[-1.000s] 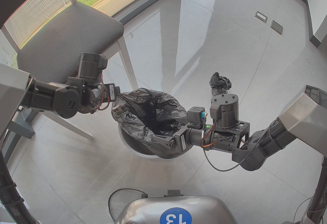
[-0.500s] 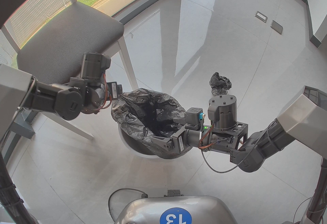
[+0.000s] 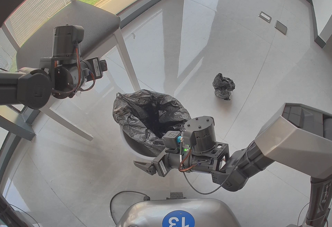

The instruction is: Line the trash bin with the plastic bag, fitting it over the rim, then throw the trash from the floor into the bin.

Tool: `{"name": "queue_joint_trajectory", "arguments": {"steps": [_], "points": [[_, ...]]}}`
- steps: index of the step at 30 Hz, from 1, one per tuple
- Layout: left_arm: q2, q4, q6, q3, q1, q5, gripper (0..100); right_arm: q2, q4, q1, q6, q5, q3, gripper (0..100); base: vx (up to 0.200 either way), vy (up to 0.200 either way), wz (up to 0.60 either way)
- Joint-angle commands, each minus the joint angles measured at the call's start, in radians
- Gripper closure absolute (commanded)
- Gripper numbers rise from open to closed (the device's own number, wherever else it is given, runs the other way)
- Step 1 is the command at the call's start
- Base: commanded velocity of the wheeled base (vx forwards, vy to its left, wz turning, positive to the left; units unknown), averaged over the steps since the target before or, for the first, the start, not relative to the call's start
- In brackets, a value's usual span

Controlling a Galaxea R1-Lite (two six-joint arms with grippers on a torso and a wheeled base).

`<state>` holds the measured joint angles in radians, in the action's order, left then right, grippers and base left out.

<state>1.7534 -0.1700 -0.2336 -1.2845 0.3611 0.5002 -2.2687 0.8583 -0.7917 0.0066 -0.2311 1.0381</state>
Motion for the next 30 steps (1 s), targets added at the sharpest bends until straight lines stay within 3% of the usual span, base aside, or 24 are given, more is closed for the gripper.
{"name": "queue_joint_trajectory", "arguments": {"steps": [1,10,11,30], "points": [[-0.025,-0.003,-0.001,-0.006,-0.001,-0.002,0,-0.029,0.001,0.006,-0.004,-0.001,0.002,0,0.0,0.0,0.0],[-0.02,-0.017,-0.001,-0.007,0.002,-0.002,0,-0.048,0.001,0.012,-0.019,-0.001,0.008,0,0.0,0.0,0.0],[-0.02,-0.017,-0.001,-0.007,0.002,-0.002,0,-0.048,0.001,0.012,-0.019,-0.001,0.008,100,0.0,0.0,0.0],[0.046,-0.017,-0.112,0.03,0.041,-0.008,0,-0.043,0.002,-0.004,-0.017,-0.001,0.026,100,0.0,0.0,0.0]]}}
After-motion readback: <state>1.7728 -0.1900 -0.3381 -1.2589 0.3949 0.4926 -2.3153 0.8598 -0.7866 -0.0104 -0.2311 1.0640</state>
